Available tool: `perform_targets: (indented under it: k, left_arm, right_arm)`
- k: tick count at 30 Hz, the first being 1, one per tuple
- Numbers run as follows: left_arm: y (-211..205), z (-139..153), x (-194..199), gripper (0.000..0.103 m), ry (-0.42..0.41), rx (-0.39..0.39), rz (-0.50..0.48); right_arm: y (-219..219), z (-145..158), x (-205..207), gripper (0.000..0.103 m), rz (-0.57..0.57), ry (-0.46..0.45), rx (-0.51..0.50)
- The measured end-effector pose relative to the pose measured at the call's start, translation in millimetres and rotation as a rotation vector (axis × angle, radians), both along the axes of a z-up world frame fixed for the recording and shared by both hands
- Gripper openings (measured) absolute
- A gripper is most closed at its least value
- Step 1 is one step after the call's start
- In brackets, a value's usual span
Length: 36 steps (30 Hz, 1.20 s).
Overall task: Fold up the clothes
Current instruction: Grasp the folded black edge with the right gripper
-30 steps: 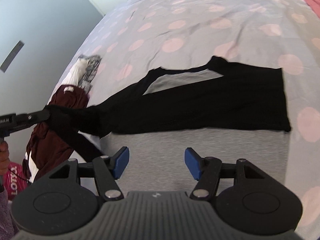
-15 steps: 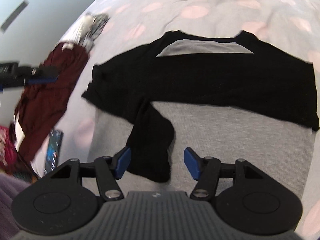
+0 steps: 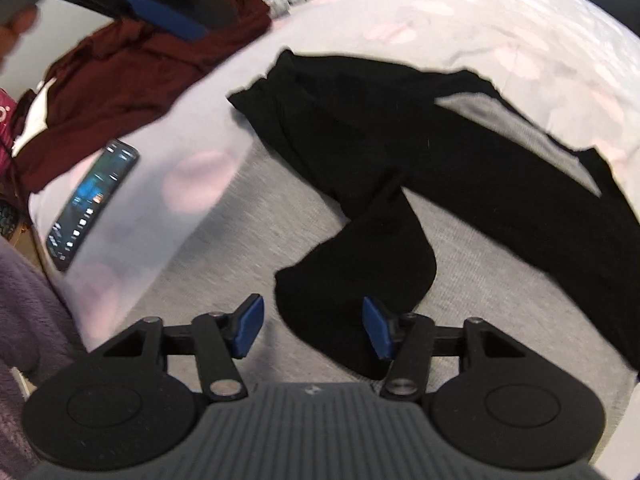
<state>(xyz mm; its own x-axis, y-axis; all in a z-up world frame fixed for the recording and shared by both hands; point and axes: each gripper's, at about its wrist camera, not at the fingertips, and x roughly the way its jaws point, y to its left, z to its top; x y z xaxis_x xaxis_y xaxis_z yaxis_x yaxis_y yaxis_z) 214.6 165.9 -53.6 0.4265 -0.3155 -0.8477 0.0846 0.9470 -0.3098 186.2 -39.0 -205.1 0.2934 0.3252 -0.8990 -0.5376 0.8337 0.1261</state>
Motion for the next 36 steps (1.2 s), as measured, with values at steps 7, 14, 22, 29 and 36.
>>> perform_targets:
  k: [7,14,22,29,36]
  left_arm:
    - [4,2,-1,0.038,-0.003,0.013,0.017]
    - [6,2,-2,0.038,-0.008,0.016,0.018]
    - [3,-1,2,0.038,-0.003,0.034,0.023]
    - [1,-8,5,0.038,0.008,0.076,0.014]
    - [-4,-17,8,0.039,0.041,0.088,0.0]
  right_arm:
    - [-14,7,12,0.009,-0.051,-0.003,0.033]
    - [-92,79,31,0.009,-0.325,-0.083,0.253]
    - [-179,80,47,0.01,-0.656,-0.085,0.284]
    - [-202,59,51,0.03,-0.723,-0.088,0.224]
    - [-221,37,59,0.032,-0.771,-0.093,0.152]
